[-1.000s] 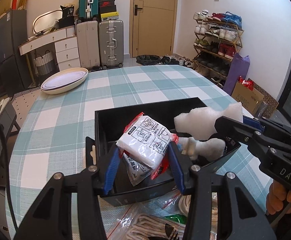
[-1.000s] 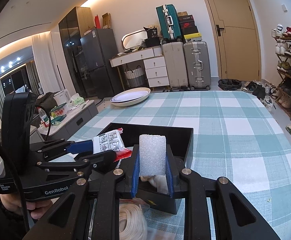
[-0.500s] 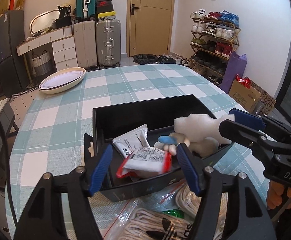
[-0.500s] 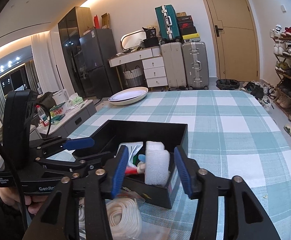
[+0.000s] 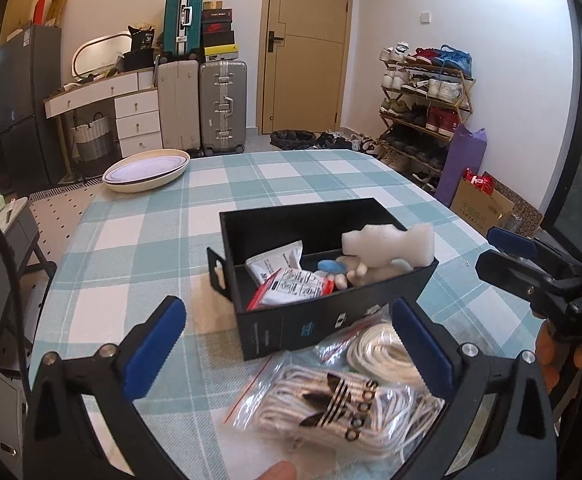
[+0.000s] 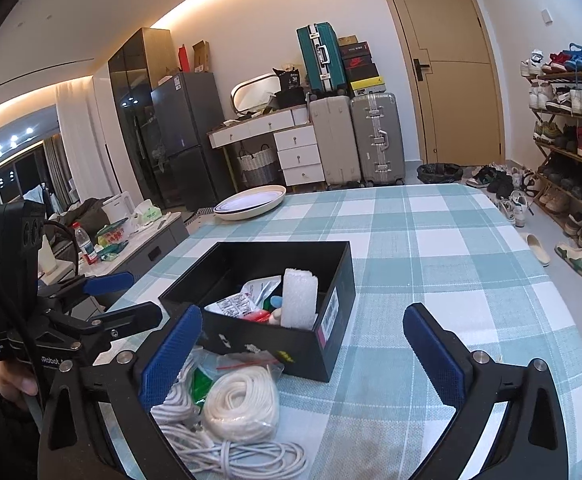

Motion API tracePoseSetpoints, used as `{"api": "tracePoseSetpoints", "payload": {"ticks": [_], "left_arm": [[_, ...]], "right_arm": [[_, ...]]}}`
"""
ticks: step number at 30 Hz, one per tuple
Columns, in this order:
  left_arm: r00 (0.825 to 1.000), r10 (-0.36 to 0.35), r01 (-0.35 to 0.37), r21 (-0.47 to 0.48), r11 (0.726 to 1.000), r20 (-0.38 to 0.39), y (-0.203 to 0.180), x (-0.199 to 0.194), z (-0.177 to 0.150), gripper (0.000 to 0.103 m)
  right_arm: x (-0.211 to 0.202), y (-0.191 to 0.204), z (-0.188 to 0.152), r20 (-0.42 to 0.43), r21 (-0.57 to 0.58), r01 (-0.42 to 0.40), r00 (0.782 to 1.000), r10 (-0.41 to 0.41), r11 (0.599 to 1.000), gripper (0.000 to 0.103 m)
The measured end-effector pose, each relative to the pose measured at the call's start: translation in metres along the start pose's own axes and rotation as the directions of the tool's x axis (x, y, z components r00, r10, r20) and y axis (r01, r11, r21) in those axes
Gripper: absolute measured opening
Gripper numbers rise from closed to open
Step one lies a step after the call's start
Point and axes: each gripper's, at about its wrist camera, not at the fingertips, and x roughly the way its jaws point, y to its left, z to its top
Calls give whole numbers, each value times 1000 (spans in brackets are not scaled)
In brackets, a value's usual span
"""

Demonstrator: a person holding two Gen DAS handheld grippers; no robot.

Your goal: Organize soft objects

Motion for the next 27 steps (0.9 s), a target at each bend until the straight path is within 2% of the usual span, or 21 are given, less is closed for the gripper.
{"api": "tracePoseSetpoints", "payload": {"ticks": [8, 18, 27], "left_arm": [[999, 19, -19, 13, 1000, -26, 2, -11, -22, 103], [997, -21, 25, 51, 998, -73, -7, -15, -36, 103], [990, -47, 60, 92, 994, -130, -17, -7, -44, 103]], "right_arm": [[-7, 13, -17, -83, -56, -1, 997, -3, 998, 102], [-1, 25, -36, -185, -132, -30, 983, 5, 991, 102], [8, 17, -40, -209, -109, -22, 978, -1, 994, 102]]}}
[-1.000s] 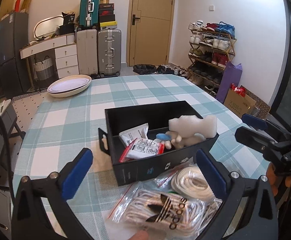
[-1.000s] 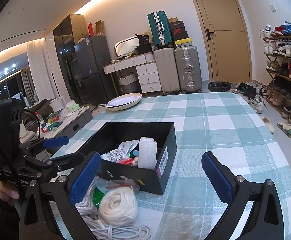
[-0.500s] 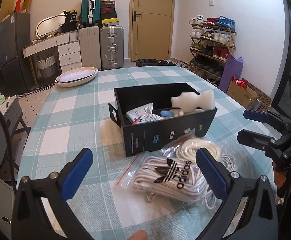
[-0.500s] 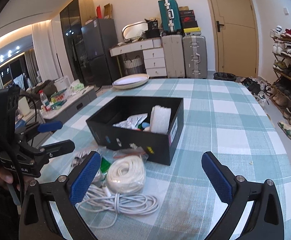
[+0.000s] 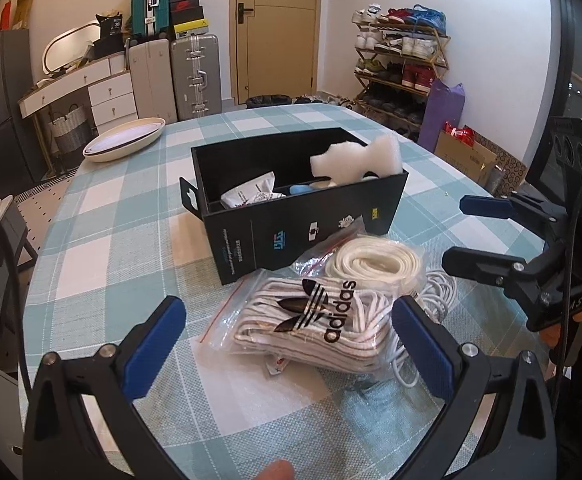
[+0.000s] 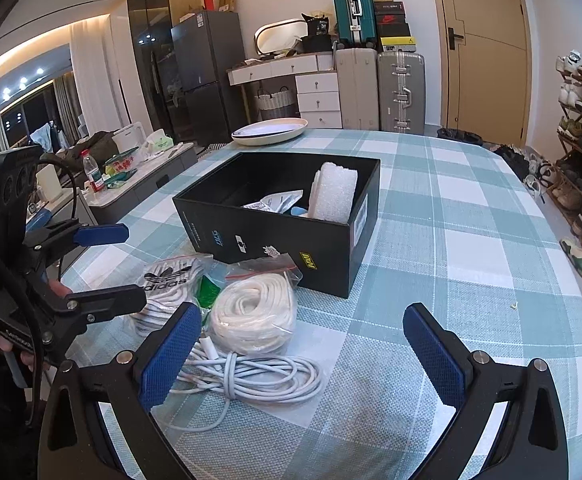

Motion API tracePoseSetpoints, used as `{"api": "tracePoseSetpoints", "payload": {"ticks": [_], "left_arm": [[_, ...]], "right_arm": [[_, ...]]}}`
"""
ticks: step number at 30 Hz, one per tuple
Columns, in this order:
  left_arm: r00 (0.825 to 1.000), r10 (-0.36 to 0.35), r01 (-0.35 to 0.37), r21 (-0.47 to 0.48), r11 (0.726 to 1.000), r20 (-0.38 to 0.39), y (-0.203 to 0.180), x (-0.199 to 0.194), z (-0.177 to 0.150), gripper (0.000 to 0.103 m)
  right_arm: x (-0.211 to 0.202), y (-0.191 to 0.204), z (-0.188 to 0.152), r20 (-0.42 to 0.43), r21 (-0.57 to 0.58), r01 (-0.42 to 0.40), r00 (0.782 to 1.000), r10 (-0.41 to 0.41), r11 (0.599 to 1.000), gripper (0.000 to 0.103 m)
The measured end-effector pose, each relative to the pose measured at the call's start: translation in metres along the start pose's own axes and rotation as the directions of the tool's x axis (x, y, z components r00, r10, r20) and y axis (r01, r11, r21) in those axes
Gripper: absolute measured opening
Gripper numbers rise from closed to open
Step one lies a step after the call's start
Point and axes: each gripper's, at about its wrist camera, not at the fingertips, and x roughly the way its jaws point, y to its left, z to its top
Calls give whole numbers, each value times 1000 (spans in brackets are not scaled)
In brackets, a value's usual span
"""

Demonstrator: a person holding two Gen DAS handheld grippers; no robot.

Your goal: Organize soft objects

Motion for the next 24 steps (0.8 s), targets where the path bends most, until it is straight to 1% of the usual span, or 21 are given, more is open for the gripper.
{"api": "tracePoseSetpoints", "payload": {"ticks": [3, 9, 13, 18, 19, 22, 24], "left_arm": [[1000, -10, 10, 1, 1000, -17, 0, 3, -2, 103], [999, -38, 37, -41, 998, -34, 6, 9, -4, 103], [998, -41, 39, -33, 999, -45, 7, 9, -5, 103], [997, -50, 48, -28, 998, -57, 12, 8, -5, 103], [997, -50, 48, -25, 999, -59, 12, 8, -5, 103], [997, -48, 47, -15, 999, -63, 12, 7, -5, 103], [997, -48, 48, -14, 999, -66, 11, 7, -5, 103]], "right_arm": [[3, -2, -1, -9, 7, -2, 1000, 2, 1000, 102], [9, -6, -3, -32, 16, 5, 999, -4, 1000, 102], [11, -7, -3, -38, 17, 4, 999, -4, 1000, 102], [12, -8, -5, -65, 11, -5, 998, 5, 1000, 102], [13, -8, -6, -75, 10, -9, 997, 10, 1000, 102], [16, -7, -9, -115, 9, -66, 991, 66, 998, 102], [17, -4, -12, -137, -5, -91, 987, 89, 996, 102]]}}
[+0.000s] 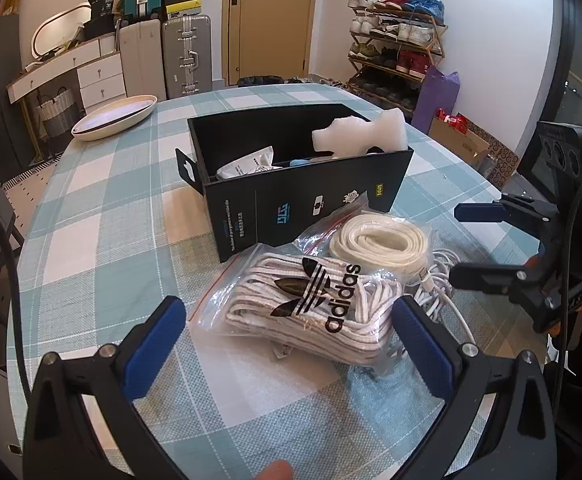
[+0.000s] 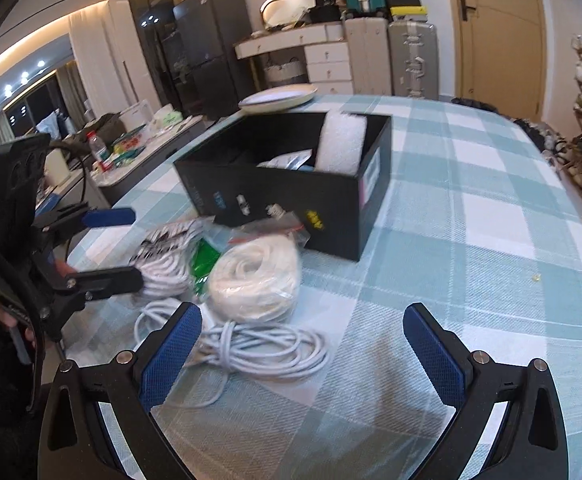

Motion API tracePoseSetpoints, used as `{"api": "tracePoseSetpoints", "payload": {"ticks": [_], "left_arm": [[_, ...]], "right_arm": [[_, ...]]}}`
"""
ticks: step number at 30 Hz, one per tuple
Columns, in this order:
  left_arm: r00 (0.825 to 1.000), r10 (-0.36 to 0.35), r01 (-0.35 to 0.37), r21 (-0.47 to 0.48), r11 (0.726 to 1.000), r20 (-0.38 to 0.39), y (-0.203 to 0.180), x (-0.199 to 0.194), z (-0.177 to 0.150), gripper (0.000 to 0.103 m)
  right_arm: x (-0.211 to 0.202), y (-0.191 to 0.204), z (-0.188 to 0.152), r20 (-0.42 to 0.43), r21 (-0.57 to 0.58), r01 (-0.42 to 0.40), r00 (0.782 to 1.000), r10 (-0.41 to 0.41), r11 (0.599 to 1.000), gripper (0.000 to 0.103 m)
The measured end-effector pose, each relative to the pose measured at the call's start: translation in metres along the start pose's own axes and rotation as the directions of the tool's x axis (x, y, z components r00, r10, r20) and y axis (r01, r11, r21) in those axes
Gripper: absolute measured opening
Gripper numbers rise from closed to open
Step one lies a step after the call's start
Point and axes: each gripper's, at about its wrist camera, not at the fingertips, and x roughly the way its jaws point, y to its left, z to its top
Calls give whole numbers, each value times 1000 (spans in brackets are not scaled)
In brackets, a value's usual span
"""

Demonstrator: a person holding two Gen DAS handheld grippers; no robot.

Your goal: Organize soft objects

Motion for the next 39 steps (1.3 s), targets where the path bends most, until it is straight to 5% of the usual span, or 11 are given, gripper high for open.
{"api": "tracePoseSetpoints", "payload": {"ticks": [19, 25, 39], "left_arm": [[1000, 0, 0, 3, 1000, -9, -2, 3, -1, 103], [1000, 2, -2, 10, 1000, -18, -3, 5, -3, 103], [999, -35, 35, -15, 999, -3, 4, -1, -1, 103]], "right_arm": [[27, 20, -9, -77, -30, 18, 997, -20, 999, 102], [24, 22, -8, -76, -44, -25, 997, 22, 999, 81], [-4, 13, -8, -8, -80, -100, 995, 100, 992, 77]]}}
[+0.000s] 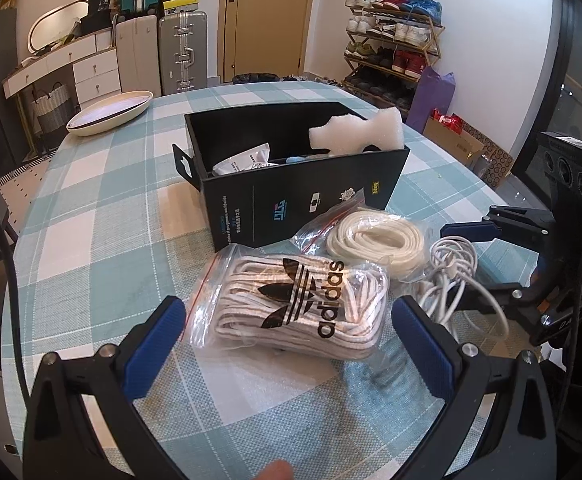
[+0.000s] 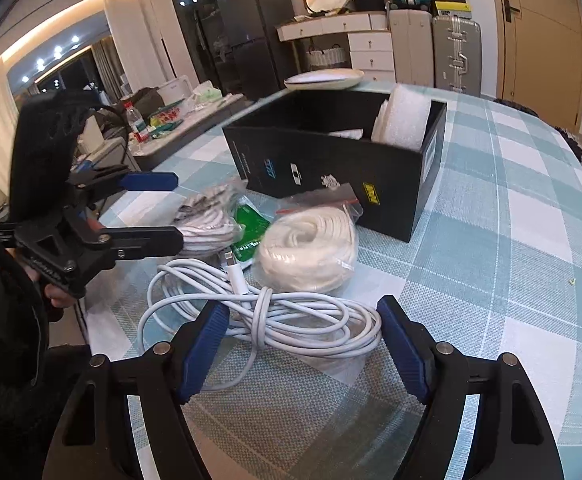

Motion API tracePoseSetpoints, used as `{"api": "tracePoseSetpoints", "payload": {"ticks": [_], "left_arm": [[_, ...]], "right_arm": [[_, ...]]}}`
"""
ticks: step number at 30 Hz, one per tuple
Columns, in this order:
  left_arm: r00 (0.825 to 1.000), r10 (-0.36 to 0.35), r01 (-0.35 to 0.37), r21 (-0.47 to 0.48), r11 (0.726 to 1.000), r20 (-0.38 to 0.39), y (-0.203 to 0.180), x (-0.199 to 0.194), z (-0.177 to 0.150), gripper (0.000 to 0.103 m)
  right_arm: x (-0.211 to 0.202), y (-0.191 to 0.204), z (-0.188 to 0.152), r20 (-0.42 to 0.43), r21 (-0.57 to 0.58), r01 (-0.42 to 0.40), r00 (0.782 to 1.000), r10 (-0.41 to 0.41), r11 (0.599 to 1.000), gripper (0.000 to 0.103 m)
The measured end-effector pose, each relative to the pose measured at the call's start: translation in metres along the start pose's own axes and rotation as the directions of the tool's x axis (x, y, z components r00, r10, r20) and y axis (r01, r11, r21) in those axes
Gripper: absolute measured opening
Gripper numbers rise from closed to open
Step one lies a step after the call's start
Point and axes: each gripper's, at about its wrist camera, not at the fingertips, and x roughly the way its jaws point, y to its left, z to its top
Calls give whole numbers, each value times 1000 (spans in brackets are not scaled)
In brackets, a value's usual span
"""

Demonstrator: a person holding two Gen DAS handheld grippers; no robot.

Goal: Organize soft objects
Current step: 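Move the left tool toward the clear Adidas bag of white laces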

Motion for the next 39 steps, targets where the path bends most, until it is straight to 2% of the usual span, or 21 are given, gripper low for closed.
{"api": "tracePoseSetpoints", "payload": {"ticks": [8, 13, 22, 26, 33, 39], "left_arm": [[1000, -10, 10, -53, 999, -5, -1, 6, 0, 103], [1000, 10, -11, -47, 999, -18, -8, 16, -2, 103], [999, 43, -46, -94, 995, -31, -7, 30, -4, 103], [998, 20, -27, -125, 992, -60, -1, 36, -5, 103], [995, 20, -25, -59, 998, -95, 4, 27, -5, 103], [989, 59, -61, -10, 998, -134, 15, 17, -9, 103]], "right_arm": [[-21, -10, 3, 78, 31, 19, 997, -22, 999, 77], [-22, -12, 4, 81, 31, 22, 996, -24, 999, 77], [-18, -11, 3, 66, 27, 22, 998, -24, 999, 77], [-18, -11, 3, 62, 28, 22, 998, -24, 999, 77], [-18, -14, 1, 59, 36, 24, 998, -26, 999, 77], [-18, -15, 0, 54, 37, 26, 998, -28, 999, 78]]}}
